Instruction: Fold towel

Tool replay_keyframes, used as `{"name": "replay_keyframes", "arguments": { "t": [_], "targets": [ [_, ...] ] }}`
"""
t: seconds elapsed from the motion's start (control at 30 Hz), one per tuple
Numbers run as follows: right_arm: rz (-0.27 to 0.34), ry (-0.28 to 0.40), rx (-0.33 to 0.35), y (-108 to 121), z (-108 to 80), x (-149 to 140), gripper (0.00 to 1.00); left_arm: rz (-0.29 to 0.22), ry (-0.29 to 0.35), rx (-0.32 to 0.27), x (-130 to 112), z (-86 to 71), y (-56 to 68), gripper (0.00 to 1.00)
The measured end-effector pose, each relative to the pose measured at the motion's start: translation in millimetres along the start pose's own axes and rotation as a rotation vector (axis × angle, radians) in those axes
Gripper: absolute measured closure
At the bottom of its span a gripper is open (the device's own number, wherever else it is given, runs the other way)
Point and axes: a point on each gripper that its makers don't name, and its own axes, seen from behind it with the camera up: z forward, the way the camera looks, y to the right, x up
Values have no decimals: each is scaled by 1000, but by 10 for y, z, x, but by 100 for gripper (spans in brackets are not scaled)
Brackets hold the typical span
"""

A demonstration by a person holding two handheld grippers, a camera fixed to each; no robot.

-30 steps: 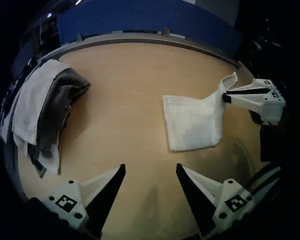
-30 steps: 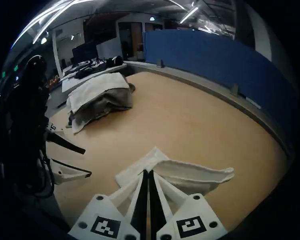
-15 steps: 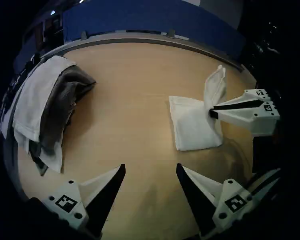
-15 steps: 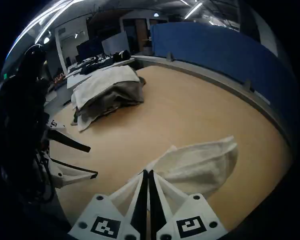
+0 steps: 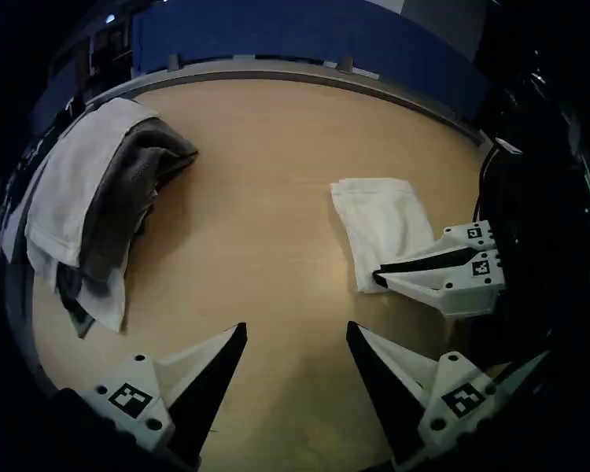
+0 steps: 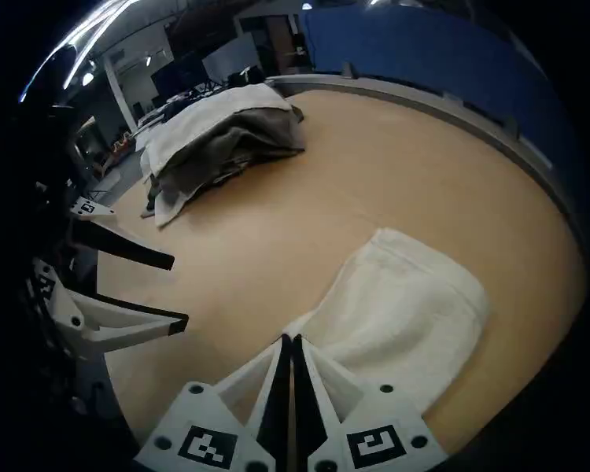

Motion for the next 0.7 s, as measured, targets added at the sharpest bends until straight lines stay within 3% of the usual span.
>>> {"name": "replay_keyframes", "arguments": {
  "t": [0.13, 0.27, 0.47, 0.6, 0.7],
  "targets": [
    [-2, 5, -6, 30, -31, 14, 92, 1, -1, -2, 5, 7, -6, 6],
    [-2, 27, -18, 58, -88, 63, 63, 6, 0, -1, 19, 13, -5, 6],
    [2, 54, -46, 157, -228, 94, 30, 6, 1, -3, 51, 16, 25, 6],
    [6, 64, -88, 304, -335, 62, 19, 8, 2, -7, 70, 20, 58, 6],
    [11, 71, -123, 433, -444, 12, 17, 15, 1, -8, 76, 24, 85, 6]
  ]
}}
